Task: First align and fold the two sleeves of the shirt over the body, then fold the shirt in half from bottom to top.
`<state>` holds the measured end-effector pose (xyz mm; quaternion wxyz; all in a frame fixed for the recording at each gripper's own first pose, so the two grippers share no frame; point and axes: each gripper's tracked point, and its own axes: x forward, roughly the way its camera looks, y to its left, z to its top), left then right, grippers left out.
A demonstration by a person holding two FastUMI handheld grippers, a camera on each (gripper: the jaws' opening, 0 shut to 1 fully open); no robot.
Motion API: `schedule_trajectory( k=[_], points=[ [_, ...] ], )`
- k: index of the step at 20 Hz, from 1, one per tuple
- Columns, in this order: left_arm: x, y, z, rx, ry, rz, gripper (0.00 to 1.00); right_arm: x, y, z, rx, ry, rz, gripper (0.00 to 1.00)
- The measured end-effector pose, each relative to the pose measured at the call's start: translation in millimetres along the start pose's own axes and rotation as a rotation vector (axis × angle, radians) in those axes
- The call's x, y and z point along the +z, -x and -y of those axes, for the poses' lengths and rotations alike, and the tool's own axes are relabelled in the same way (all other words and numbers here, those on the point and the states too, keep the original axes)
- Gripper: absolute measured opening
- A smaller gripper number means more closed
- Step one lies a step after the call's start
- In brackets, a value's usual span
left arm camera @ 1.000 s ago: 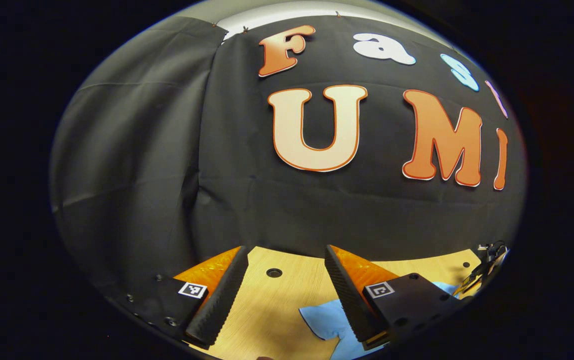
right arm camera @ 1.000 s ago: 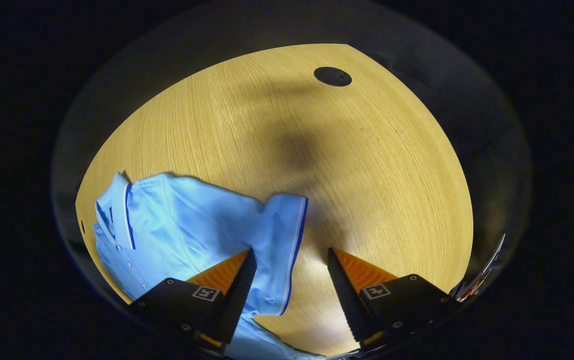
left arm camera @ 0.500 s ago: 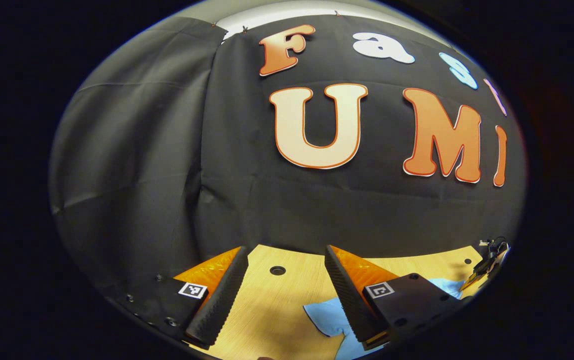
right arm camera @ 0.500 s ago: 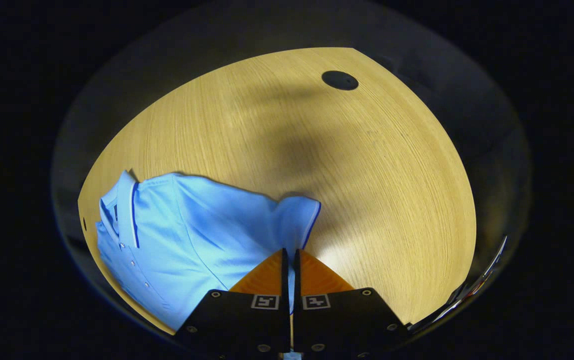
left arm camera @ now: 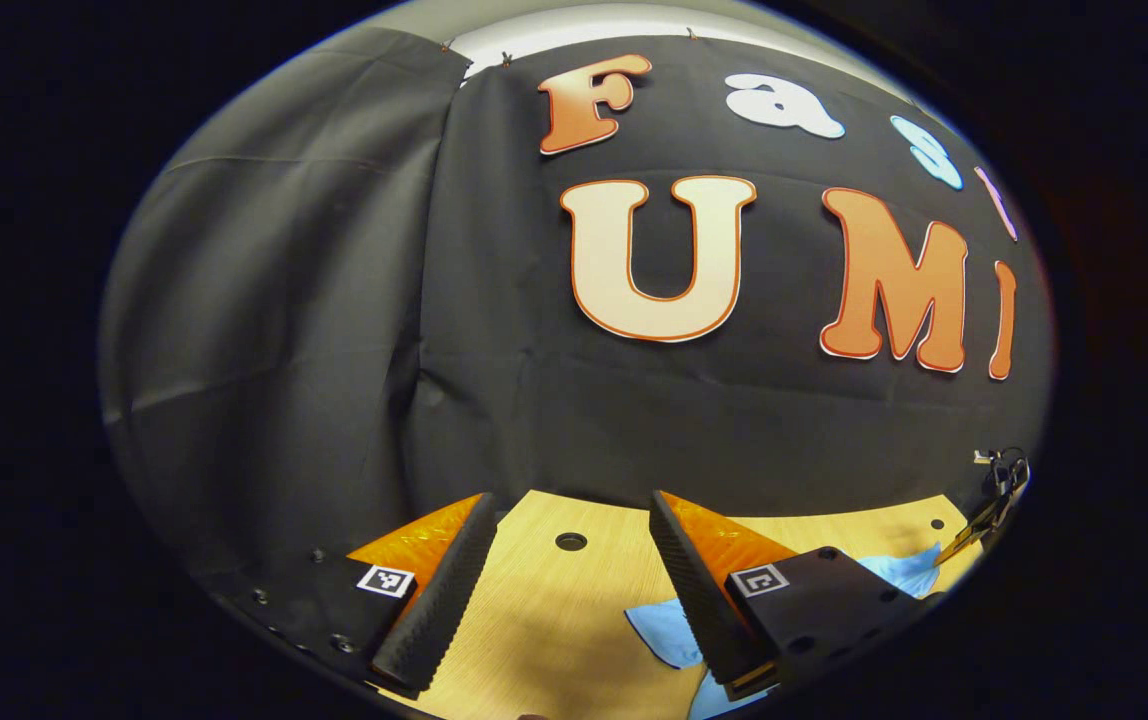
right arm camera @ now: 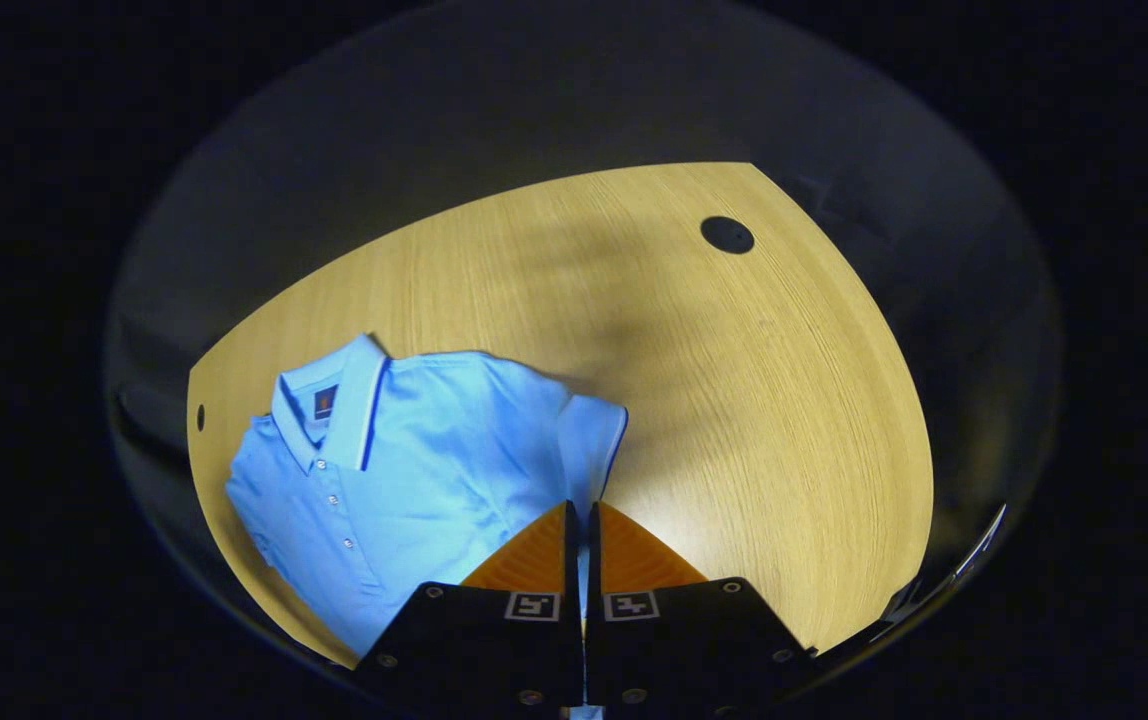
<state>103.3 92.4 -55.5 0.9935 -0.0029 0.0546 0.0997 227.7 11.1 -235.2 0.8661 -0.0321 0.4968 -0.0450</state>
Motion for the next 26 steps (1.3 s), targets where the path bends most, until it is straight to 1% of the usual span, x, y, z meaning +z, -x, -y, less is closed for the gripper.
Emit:
schedule_trajectory(
  k=[3,6,12,16,18,19,20,21,23,24,26],
  points=[
    [2.8,0.8,-11.1,-0.008,0.009,0.010,0.99,-4.5,13.1,-25.7,0.024,0.031,0.016,0.01],
    [3.8,1.1,-29.1,0.004,0.004,0.015,0.99,-10.0,23.1,-50.8,0.039,0.063,0.021,0.02],
    [1.4,-1.2,-58.4,0.008,0.015,0.011,0.99,-14.4,34.9,-122.3,0.120,0.087,0.034,0.02],
    [-3.2,-5.0,-70.7,0.007,0.021,0.000,0.99,-22.6,36.8,-173.6,0.186,0.111,0.020,0.02],
    [-4.4,-6.0,-75.6,0.009,0.020,-0.004,0.99,-30.3,37.8,-202.2,0.248,0.104,0.001,0.02],
    [-4.5,-6.0,-77.8,0.011,0.019,-0.006,0.97,-37.1,37.6,-217.1,0.283,0.094,-0.011,0.03],
    [-5.2,-6.4,-80.4,0.013,0.017,-0.009,0.99,-41.4,39.1,-228.7,0.312,0.086,-0.024,0.04],
    [-6.3,-6.4,-81.5,0.015,0.016,-0.012,0.99,-45.1,41.4,-240.4,0.348,0.075,-0.035,0.09],
    [-8.0,-8.0,-82.2,0.014,0.017,-0.020,0.99,-48.2,47.2,-259.0,0.401,0.056,-0.043,0.07],
    [-9.2,-8.8,-80.2,0.012,0.018,-0.024,0.99,-47.3,49.2,-261.3,0.412,0.057,-0.036,0.11],
    [-13.8,-11.0,-75.0,0.006,0.024,-0.037,0.99,-42.3,54.6,-258.0,0.416,0.077,-0.002,0.28]
  ],
)
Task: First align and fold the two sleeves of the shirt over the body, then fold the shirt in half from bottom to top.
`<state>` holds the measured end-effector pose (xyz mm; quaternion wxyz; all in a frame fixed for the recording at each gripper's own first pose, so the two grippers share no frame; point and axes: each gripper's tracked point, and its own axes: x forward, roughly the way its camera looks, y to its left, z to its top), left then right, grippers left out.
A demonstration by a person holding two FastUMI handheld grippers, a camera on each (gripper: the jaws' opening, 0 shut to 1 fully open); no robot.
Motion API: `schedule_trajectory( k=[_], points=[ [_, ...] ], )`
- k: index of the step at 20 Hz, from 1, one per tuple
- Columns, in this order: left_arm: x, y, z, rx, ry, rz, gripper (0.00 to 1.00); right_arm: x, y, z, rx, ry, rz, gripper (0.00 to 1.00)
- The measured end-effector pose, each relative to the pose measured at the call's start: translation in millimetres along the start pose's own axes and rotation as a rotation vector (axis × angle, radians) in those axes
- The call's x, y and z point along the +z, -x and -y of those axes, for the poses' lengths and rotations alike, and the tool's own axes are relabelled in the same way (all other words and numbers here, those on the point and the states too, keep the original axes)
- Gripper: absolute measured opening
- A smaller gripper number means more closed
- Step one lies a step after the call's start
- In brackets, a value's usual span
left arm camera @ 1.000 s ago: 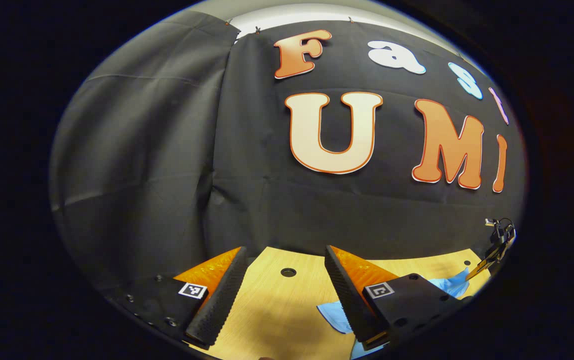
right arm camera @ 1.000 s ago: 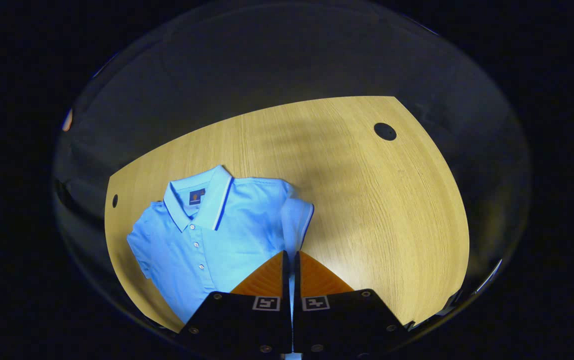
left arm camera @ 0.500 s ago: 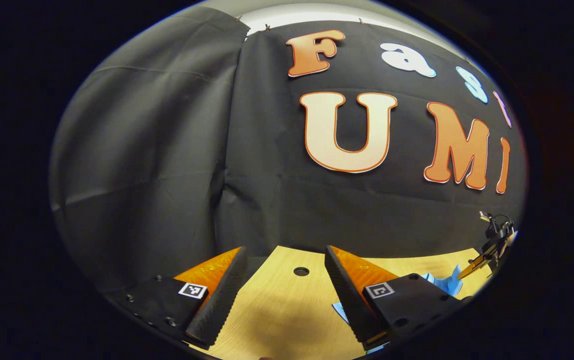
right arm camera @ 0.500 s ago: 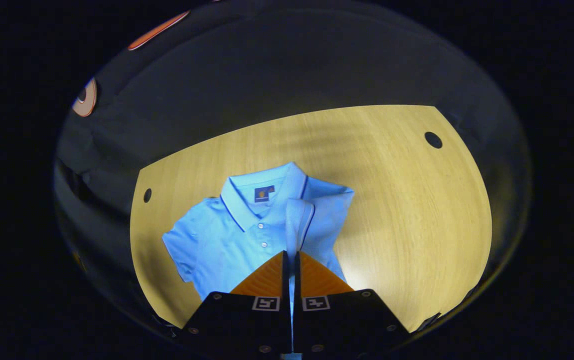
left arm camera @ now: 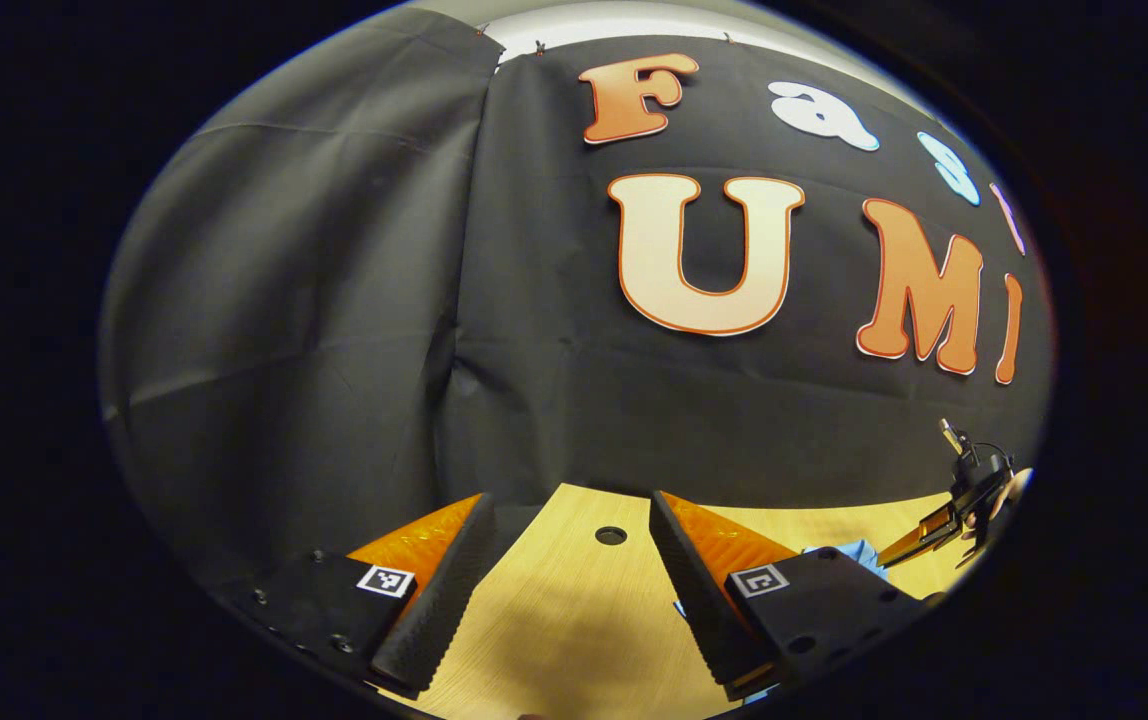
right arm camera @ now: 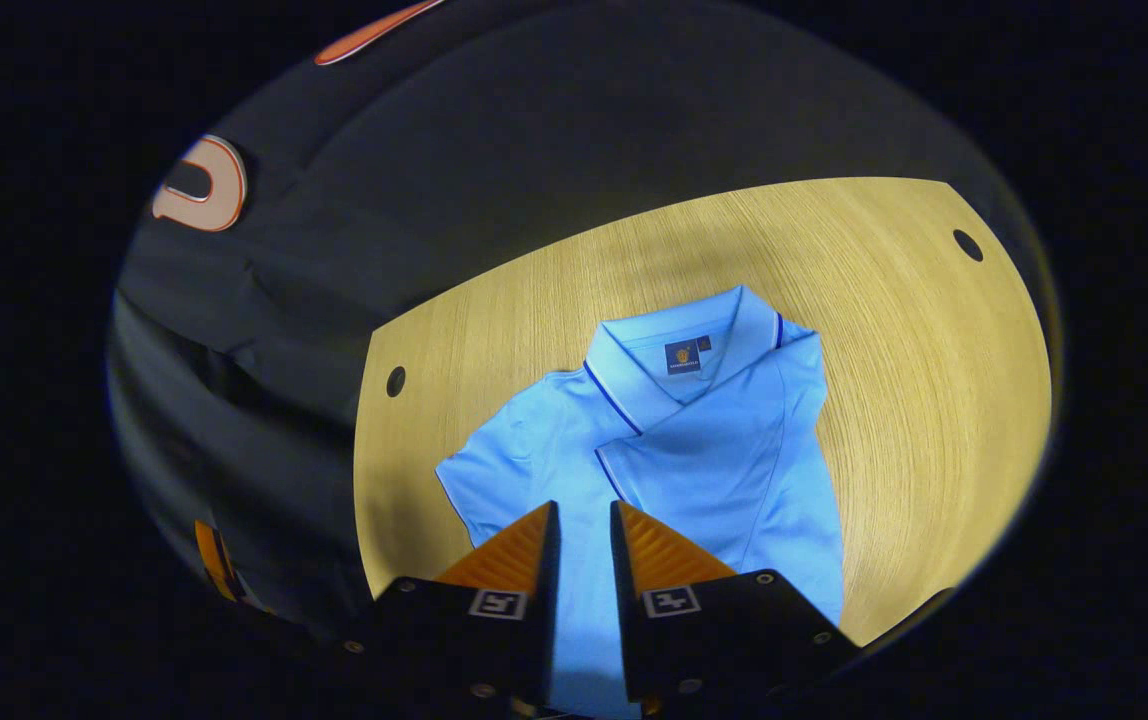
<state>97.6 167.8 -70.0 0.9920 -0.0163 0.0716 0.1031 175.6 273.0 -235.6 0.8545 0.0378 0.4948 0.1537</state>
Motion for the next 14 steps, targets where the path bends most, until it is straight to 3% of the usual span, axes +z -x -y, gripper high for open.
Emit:
schedule_trajectory(
  k=[1,2,4,9,14],
  points=[
    [-1.2,-1.6,4.0,-0.003,0.002,-0.009,0.99,4.7,2.6,3.3,-0.004,0.018,0.030,0.51],
    [-3.0,-2.1,8.3,-0.004,0.004,-0.017,0.99,10.5,7.1,7.7,-0.012,0.035,0.056,0.54],
    [-6.6,-5.6,18.2,-0.011,0.002,-0.033,0.99,15.8,19.0,16.2,-0.035,0.062,0.092,0.96],
    [-26.5,-18.4,59.5,-0.044,-0.004,-0.098,0.99,18.2,49.3,15.5,0.009,0.064,0.156,0.98],
    [-83.5,-35.4,114.5,-0.111,0.037,-0.288,0.99,8.6,69.0,26.8,0.040,0.079,0.163,0.98]
  ],
)
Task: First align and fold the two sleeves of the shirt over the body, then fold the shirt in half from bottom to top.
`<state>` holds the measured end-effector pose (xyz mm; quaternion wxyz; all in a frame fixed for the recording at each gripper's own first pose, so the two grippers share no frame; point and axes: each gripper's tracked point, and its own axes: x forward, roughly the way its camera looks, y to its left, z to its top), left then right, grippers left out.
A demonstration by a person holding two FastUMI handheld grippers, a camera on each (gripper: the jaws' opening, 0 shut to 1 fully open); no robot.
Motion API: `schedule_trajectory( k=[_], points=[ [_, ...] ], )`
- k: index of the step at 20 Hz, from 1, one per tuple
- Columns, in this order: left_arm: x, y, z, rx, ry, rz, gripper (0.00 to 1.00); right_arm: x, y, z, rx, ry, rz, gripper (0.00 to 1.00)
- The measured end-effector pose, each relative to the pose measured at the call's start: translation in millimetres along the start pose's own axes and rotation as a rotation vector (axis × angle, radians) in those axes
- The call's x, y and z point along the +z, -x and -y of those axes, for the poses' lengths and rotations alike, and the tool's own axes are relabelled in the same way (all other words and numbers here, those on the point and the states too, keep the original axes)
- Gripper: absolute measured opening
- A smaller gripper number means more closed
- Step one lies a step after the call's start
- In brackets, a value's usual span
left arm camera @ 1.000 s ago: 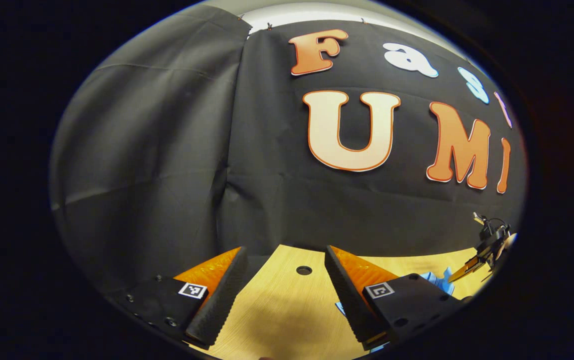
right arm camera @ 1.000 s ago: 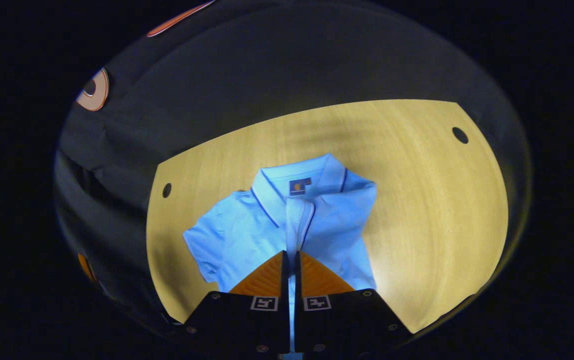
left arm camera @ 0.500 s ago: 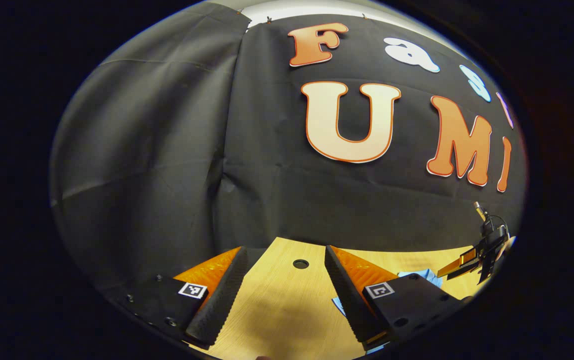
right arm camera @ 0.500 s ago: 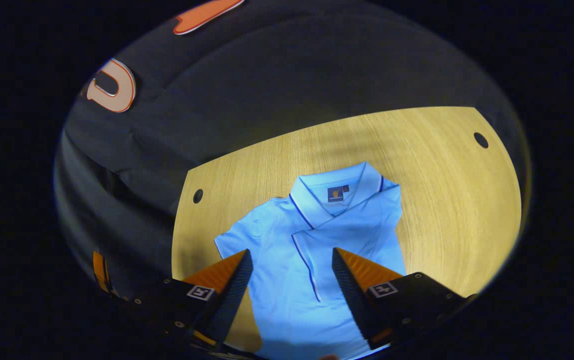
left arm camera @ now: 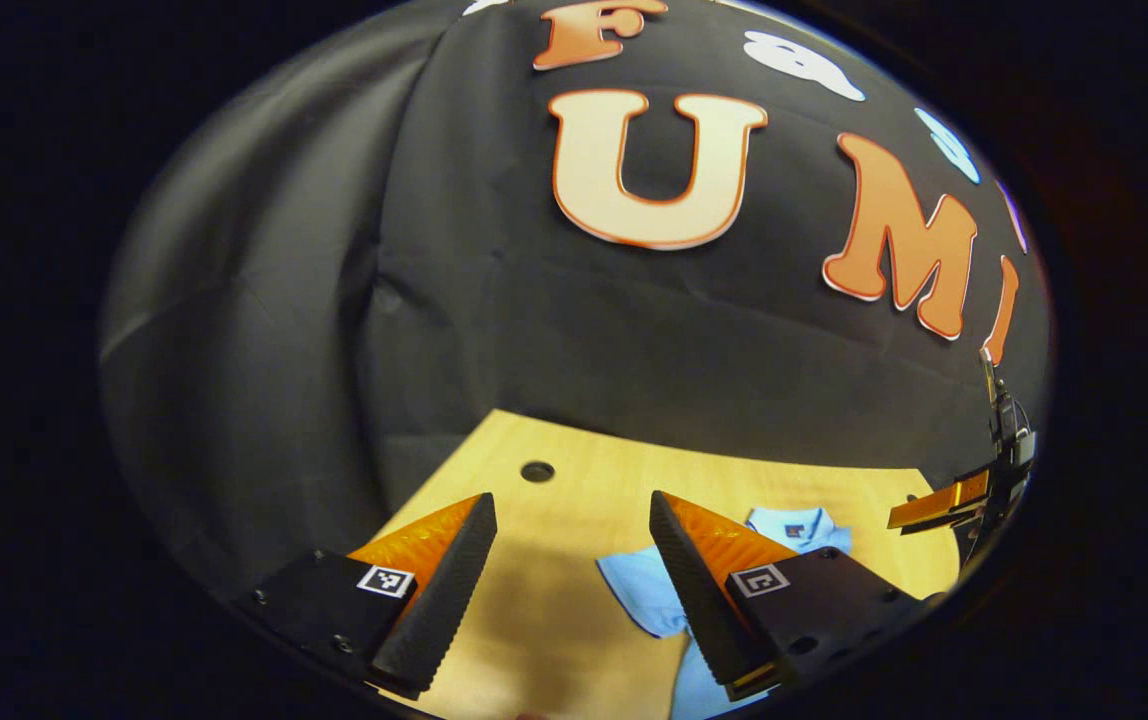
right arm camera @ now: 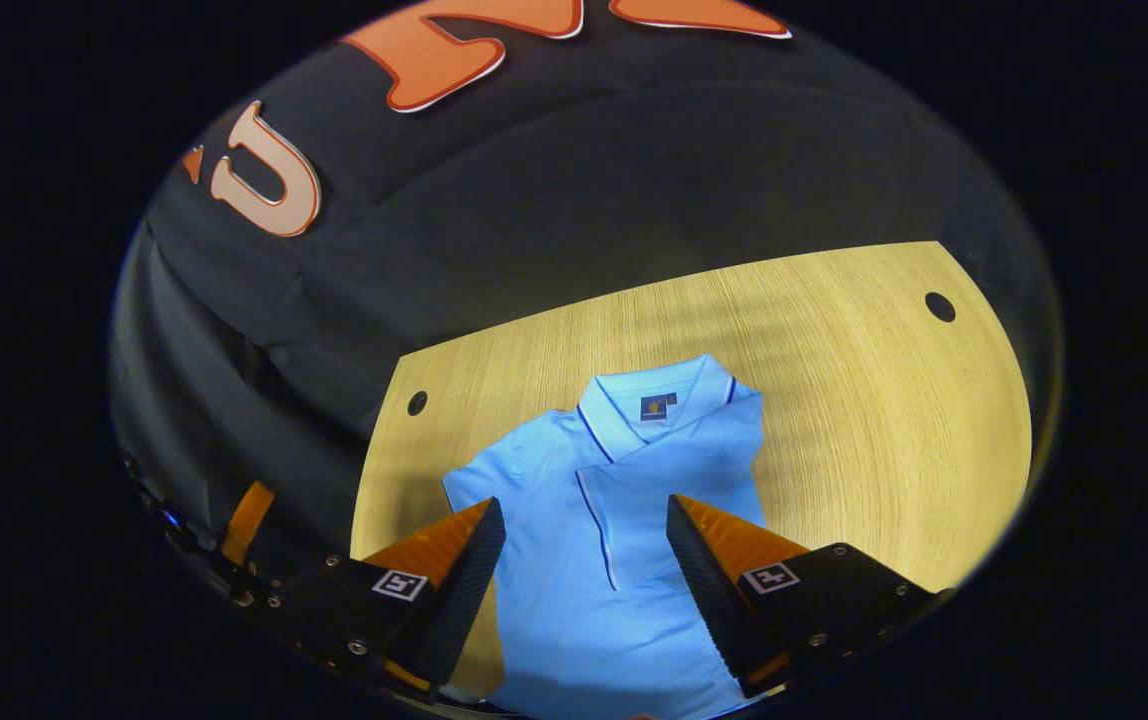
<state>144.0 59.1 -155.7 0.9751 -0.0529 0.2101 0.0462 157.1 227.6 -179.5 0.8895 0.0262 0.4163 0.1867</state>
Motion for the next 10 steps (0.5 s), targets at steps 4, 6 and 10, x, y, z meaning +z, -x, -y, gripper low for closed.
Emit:
schedule_trajectory(
  k=[4,6,10],
  points=[
    [-25.3,-25.6,30.8,-0.047,0.010,-0.143,1.00,-4.4,9.2,19.9,0.016,-0.041,0.014,0.98],
    [-33.5,-39.8,44.8,-0.067,0.031,-0.211,0.99,-15.9,11.3,26.8,0.048,-0.085,-0.011,0.98],
    [-56.5,-71.8,62.1,-0.082,0.075,-0.340,0.99,-32.0,17.8,54.5,0.052,-0.119,-0.035,0.98]
  ],
)
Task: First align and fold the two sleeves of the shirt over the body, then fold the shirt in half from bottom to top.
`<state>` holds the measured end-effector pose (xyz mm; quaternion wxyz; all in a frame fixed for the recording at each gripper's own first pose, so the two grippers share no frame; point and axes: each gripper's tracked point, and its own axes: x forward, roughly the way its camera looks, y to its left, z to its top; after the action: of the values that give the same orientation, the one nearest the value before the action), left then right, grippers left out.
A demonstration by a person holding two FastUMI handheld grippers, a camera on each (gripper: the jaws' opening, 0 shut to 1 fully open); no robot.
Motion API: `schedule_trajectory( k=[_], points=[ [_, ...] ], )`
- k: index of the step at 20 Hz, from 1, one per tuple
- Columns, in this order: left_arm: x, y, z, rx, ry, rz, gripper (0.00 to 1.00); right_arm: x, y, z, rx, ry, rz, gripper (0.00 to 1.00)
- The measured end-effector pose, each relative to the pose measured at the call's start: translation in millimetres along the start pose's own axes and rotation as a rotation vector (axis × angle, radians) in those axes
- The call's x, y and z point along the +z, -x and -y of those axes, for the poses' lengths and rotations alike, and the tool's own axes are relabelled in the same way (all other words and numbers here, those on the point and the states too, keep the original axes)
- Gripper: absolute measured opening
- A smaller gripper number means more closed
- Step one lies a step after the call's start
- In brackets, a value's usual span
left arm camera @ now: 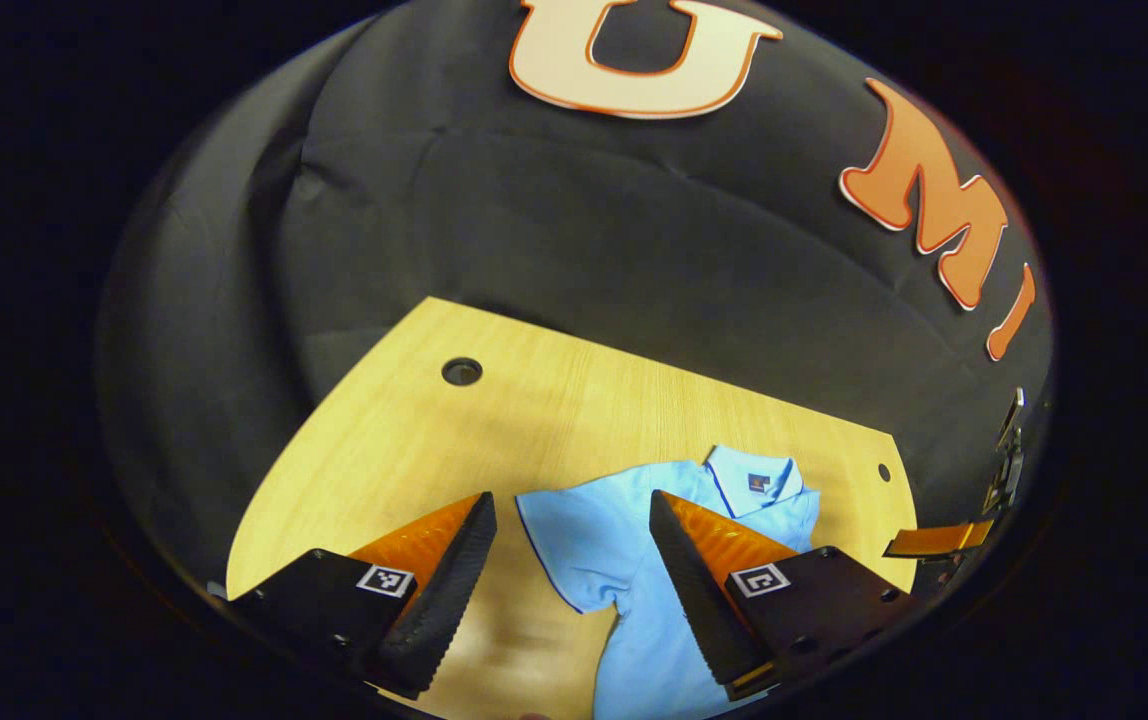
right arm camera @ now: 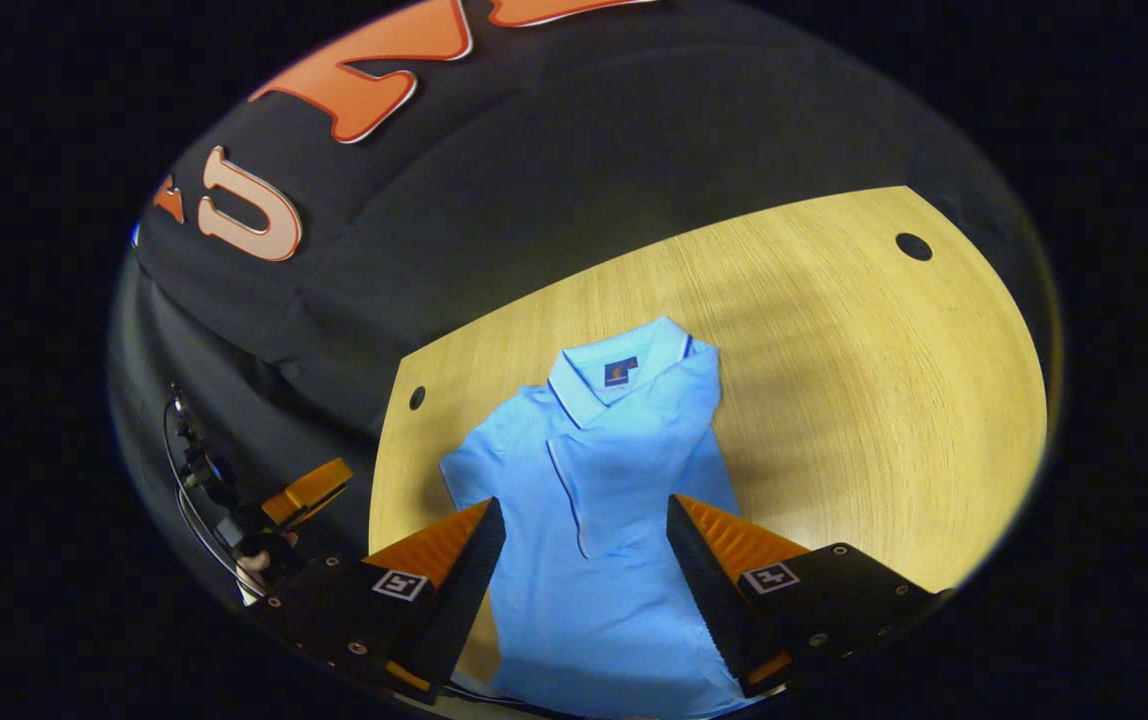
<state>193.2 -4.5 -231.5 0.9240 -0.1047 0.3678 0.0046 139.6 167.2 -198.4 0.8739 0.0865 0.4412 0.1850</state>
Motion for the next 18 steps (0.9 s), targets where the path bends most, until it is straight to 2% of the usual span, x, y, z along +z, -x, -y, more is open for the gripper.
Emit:
schedule_trajectory(
  k=[9,11,13,18],
  points=[
    [-77.7,-75.8,-8.8,0.056,0.090,-0.382,1.00,-11.3,15.2,53.4,0.041,-0.120,-0.020,0.98],
    [-90.1,-87.9,-14.3,0.089,0.101,-0.439,0.97,-16.2,17.5,65.8,0.043,-0.145,-0.031,0.98],
    [-100.2,-100.2,-19.1,0.127,0.106,-0.485,1.00,-20.3,18.5,79.6,0.036,-0.168,-0.039,0.98],
    [-112.5,-113.1,-23.0,0.199,0.093,-0.523,1.00,-26.3,20.9,108.3,0.016,-0.221,-0.045,0.98]
  ],
)
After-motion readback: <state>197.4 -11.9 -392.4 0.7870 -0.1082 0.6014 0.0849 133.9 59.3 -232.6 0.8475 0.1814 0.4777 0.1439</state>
